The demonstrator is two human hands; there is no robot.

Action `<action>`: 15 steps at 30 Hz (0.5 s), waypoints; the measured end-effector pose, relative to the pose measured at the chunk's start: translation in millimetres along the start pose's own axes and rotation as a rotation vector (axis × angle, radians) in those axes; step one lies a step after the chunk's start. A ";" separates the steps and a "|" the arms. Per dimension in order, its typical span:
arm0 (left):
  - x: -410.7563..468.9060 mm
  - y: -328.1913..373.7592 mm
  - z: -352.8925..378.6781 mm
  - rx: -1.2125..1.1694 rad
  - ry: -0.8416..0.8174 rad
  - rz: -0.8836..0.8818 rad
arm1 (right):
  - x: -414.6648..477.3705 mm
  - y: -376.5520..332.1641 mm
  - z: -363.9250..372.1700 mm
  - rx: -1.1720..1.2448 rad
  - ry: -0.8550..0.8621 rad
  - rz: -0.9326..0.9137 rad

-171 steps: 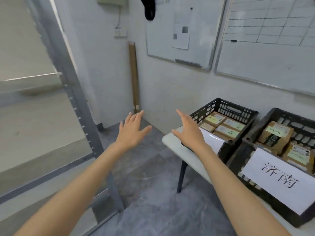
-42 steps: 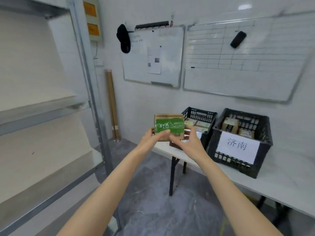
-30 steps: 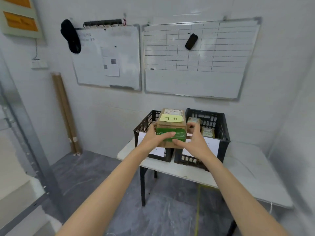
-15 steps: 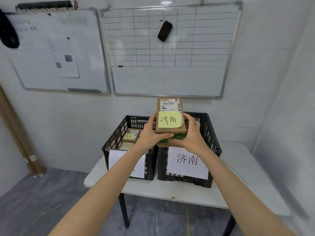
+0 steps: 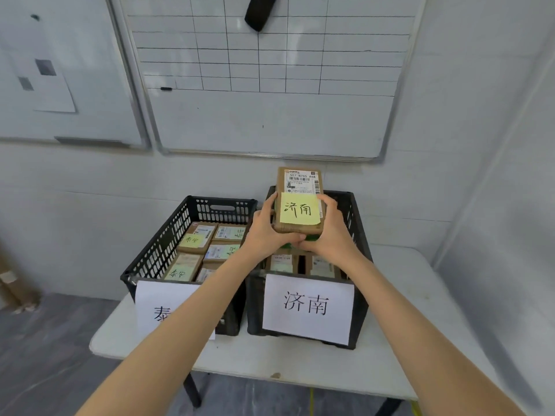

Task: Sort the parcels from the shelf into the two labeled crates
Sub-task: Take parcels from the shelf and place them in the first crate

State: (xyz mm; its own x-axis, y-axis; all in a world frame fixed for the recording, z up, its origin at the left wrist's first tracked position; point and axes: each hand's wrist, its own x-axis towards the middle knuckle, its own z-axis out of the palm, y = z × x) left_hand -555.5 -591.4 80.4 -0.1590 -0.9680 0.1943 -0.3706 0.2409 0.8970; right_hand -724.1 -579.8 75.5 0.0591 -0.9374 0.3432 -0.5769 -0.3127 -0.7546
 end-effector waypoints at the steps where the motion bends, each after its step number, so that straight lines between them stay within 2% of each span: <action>1: 9.0 -1.2 5.4 0.015 0.001 -0.001 | 8.4 9.0 -1.5 -0.009 -0.016 0.006; 9: 65.7 -7.6 40.4 0.073 -0.038 -0.025 | 65.0 69.8 -7.5 -0.022 -0.088 0.007; 12: 81.6 -12.7 47.0 0.112 -0.084 0.016 | 77.8 89.9 -8.3 0.008 -0.095 0.037; 15: 97.4 -23.1 48.6 0.140 -0.128 -0.047 | 92.7 115.6 -10.7 0.020 -0.083 0.070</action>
State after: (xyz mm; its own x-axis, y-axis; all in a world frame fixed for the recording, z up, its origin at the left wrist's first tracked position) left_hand -606.9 -687.7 59.3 -0.2507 -0.9636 0.0932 -0.5024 0.2118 0.8383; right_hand -794.0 -701.2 26.1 0.0870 -0.9662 0.2427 -0.5658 -0.2484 -0.7862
